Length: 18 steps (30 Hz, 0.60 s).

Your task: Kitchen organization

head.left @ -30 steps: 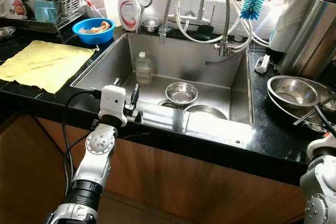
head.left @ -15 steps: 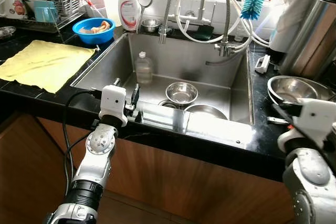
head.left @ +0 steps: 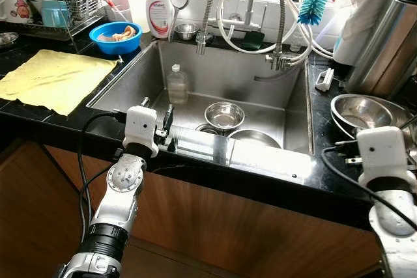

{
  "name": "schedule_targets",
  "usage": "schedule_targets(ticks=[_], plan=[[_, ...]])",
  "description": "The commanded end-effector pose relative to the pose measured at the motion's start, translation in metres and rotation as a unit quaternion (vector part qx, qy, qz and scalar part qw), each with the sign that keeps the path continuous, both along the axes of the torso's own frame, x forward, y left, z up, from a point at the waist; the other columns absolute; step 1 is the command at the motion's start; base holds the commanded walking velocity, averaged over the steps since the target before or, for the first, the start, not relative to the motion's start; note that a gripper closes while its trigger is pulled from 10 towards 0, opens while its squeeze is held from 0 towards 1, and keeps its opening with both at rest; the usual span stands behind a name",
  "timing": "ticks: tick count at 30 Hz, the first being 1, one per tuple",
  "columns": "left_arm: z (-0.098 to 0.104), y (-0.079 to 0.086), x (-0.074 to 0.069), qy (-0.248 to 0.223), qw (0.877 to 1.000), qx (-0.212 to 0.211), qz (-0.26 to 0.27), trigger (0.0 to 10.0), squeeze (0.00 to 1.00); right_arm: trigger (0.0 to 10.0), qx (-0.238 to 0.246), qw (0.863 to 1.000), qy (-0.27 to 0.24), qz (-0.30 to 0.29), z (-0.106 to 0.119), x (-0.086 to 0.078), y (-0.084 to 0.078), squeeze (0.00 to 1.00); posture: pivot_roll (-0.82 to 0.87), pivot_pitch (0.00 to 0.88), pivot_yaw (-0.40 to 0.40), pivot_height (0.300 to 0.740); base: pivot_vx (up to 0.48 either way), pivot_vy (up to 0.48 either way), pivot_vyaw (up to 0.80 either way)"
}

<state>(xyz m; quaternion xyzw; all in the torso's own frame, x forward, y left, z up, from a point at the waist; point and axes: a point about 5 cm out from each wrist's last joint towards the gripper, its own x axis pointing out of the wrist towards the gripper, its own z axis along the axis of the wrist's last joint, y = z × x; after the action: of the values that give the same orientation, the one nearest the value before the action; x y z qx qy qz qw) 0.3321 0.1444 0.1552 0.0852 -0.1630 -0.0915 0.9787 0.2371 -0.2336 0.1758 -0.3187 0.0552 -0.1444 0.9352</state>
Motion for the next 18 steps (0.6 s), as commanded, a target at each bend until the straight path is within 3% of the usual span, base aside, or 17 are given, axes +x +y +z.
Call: schedule_targets(ticks=[1, 2, 3, 4, 5, 6, 7, 10, 18], plan=[[0.002, -0.001, 0.000, -0.006, 1.000, 0.008, -0.003, 10.0, 0.00, 10.0, -0.010, 1.000, 0.018, 0.002, -0.004, -0.001, 0.001, 1.00, -0.02, 0.000, -0.024, 0.740, 0.000, 0.000, 0.00], [0.003, -0.001, 0.000, -0.006, 1.000, 0.008, -0.003, 10.0, 0.00, 10.0, -0.017, 1.000, 0.022, 0.004, -0.005, -0.001, 0.001, 1.00, -0.02, 0.000, -0.024, 0.740, 0.000, 0.000, 0.00], [0.002, 0.000, 0.000, -0.006, 1.000, 0.008, -0.003, 10.0, 0.00, 10.0, -0.048, 0.998, 0.030, 0.032, -0.004, 0.001, 0.006, 0.29, -0.02, 0.000, -0.023, 0.740, 0.000, 0.000, 0.00], [0.002, 0.000, 0.000, -0.006, 1.000, 0.008, -0.003, 10.0, 0.00, 10.0, -0.048, 0.998, 0.030, 0.032, -0.004, 0.001, 0.006, 0.29, -0.02, 0.000, -0.023, 0.740, 0.000, 0.000, 0.00], [0.002, -0.001, 0.000, -0.006, 1.000, 0.008, -0.003, 10.0, 0.00, 10.0, -0.059, 0.997, 0.033, 0.041, -0.004, 0.001, 0.008, 0.00, -0.02, 0.000, -0.023, 0.740, 0.000, 0.000, 0.00], [0.002, -0.001, 0.000, -0.006, 1.000, 0.008, -0.003, 10.0, 0.00, 10.0, -0.059, 0.997, 0.033, 0.041, -0.004, 0.001, 0.008, 0.00, -0.02, 0.000, -0.023, 0.740, 0.000, 0.000, 0.00], [0.002, -0.001, 0.000, -0.006, 1.000, 0.008, -0.004, 10.0, 0.00, 10.0, -0.115, 0.991, 0.046, 0.057, -0.003, 0.000, 0.010, 0.00, -0.02, 0.000, -0.021, 0.740, 0.000, 0.000, 0.00], [0.003, -0.001, 0.001, -0.006, 1.000, 0.009, -0.006, 10.0, 0.00, 10.0, -0.166, 0.982, 0.070, 0.060, -0.004, -0.002, 0.007, 0.00, -0.02, 0.000, -0.019, 0.740, 0.000, 0.000, 0.00], [0.003, -0.002, 0.001, -0.007, 1.000, 0.009, -0.009, 10.0, 0.00, 10.0, -0.206, 0.969, 0.131, 0.031, -0.015, -0.008, -0.007, 0.00, -0.02, 0.000, -0.018, 0.740, 0.000, 0.000, 0.00]])
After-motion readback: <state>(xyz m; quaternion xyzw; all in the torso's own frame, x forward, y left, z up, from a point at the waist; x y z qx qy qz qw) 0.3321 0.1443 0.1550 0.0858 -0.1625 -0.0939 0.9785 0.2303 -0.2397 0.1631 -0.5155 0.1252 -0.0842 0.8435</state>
